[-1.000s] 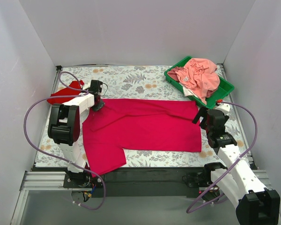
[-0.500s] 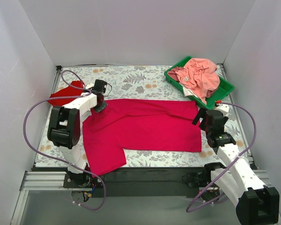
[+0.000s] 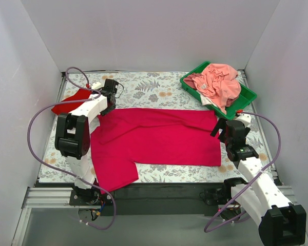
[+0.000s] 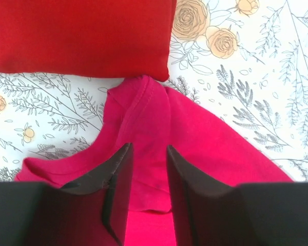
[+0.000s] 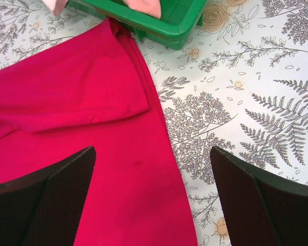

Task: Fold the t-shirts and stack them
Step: Fold the tshirt

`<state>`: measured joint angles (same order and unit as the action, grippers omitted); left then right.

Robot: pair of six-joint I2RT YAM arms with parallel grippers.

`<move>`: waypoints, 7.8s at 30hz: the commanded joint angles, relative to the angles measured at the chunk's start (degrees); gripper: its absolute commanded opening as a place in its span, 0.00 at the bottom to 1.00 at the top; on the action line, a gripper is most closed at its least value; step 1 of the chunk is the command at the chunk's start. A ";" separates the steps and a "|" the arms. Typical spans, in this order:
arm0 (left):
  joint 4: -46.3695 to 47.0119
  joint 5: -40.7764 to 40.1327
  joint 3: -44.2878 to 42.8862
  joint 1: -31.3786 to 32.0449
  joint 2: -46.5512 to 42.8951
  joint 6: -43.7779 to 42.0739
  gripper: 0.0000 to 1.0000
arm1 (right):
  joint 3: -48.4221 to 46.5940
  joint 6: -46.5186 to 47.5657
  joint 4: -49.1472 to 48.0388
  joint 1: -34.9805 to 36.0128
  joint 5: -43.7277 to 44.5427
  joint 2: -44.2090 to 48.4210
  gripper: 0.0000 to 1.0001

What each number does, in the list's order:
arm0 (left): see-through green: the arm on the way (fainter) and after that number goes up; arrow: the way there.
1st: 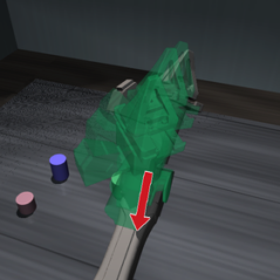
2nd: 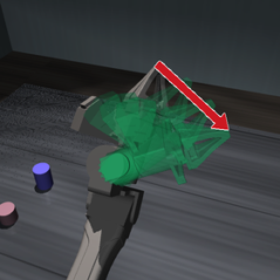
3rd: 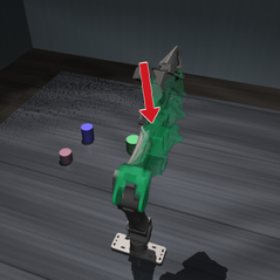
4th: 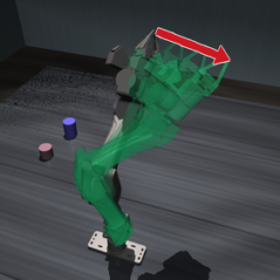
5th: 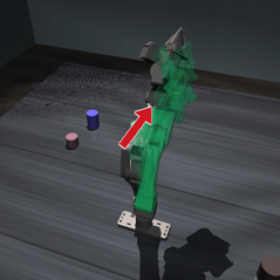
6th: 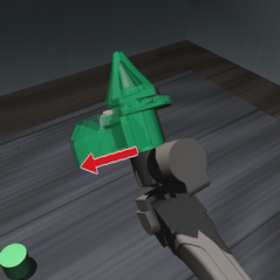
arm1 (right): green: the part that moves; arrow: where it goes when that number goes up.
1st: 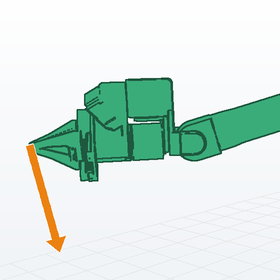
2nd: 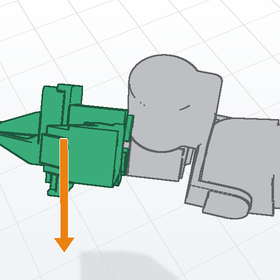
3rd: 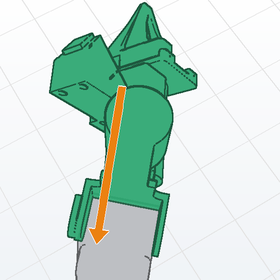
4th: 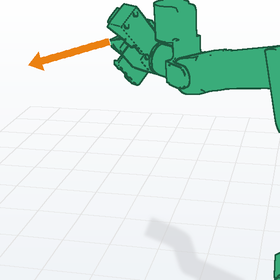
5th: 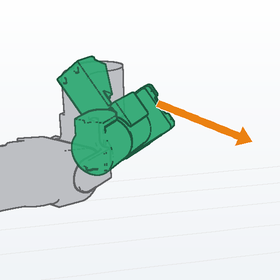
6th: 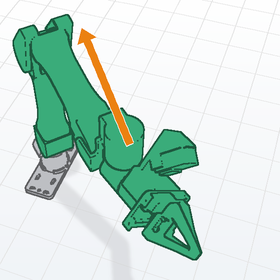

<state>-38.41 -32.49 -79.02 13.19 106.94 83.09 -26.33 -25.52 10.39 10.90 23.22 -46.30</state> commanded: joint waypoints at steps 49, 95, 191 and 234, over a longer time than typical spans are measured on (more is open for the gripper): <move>-7.82 10.08 2.38 7.11 0.73 4.45 0.47 | -0.30 -0.23 -1.78 -0.17 -0.46 -1.86 0.98; -7.38 10.52 18.64 14.23 -16.49 11.57 0.00 | -0.13 -0.32 -1.87 -0.17 -2.04 -2.12 0.98; 0.62 12.27 28.40 25.04 -22.21 23.43 0.03 | -0.13 1.00 -1.78 -0.17 -2.83 -3.35 0.98; 28.48 25.28 30.51 -2.90 -15.98 4.98 0.92 | -20.51 11.99 -10.48 1.41 -26.31 -38.31 0.98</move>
<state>-13.21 -11.51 -47.53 11.70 88.79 89.49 -43.66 -14.52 0.91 12.25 -5.23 -80.07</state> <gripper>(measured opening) 0.915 0.982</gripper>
